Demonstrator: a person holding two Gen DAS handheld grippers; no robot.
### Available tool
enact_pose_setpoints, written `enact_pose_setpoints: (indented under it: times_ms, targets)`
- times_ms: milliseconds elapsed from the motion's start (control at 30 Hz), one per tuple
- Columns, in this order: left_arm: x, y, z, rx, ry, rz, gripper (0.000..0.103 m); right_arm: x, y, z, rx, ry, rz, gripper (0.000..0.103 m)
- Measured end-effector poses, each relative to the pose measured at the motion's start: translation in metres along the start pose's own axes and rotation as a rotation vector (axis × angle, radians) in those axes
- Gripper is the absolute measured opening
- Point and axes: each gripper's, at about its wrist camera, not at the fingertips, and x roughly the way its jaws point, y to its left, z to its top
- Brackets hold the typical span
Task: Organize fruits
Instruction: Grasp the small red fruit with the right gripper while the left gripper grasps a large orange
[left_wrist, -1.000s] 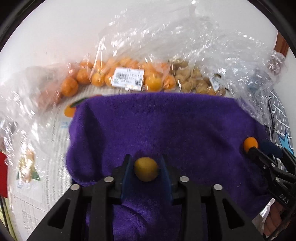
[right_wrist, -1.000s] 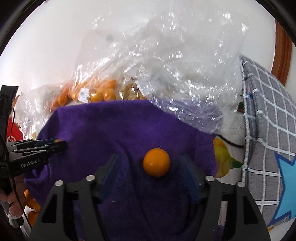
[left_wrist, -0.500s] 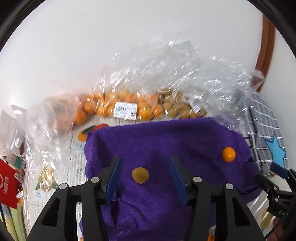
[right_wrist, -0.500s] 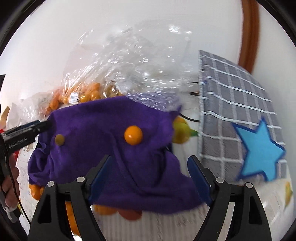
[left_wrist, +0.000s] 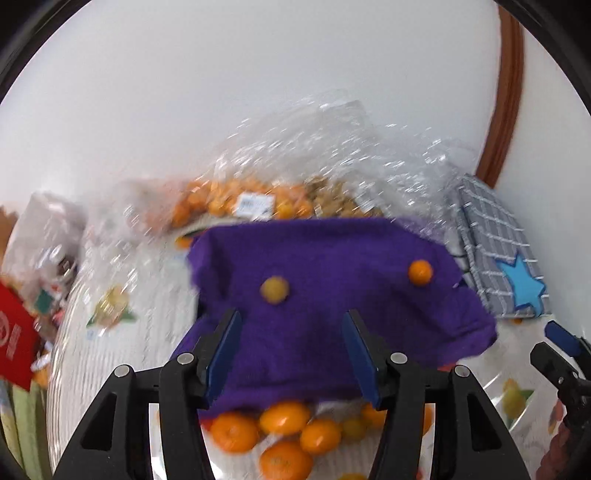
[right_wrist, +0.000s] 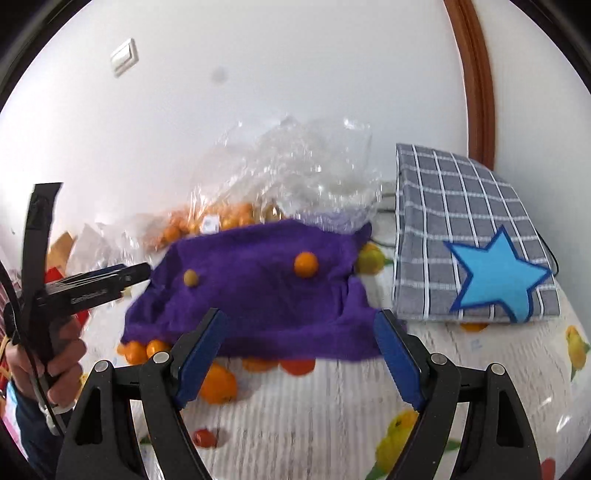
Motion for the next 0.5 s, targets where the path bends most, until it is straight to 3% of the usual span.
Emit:
enact_pose_setpoints:
  times_ms: [233,300,433,500]
  targets:
    - [-0.014,0.032,-0.056,-0.036,0.004,0.087,0.055,0.008,0.016,-0.043,-0.07,0.057,-0.045,0.079]
    - [-0.018,0.041,-0.071,-0.061,0.019,0.079,0.055,0.012,0.018,-0.054,-0.071,0.089,-0.017,0.065]
    - [-0.02,0.058,-0.098,-0.132,0.069,0.044,0.054,0.016,0.029,-0.073,-0.061,0.103,0.048,0.06]
    - [-0.021,0.065,-0.11,-0.167,0.1,0.031,0.046,0.022,0.042,-0.081,-0.104,0.124,0.07,0.058]
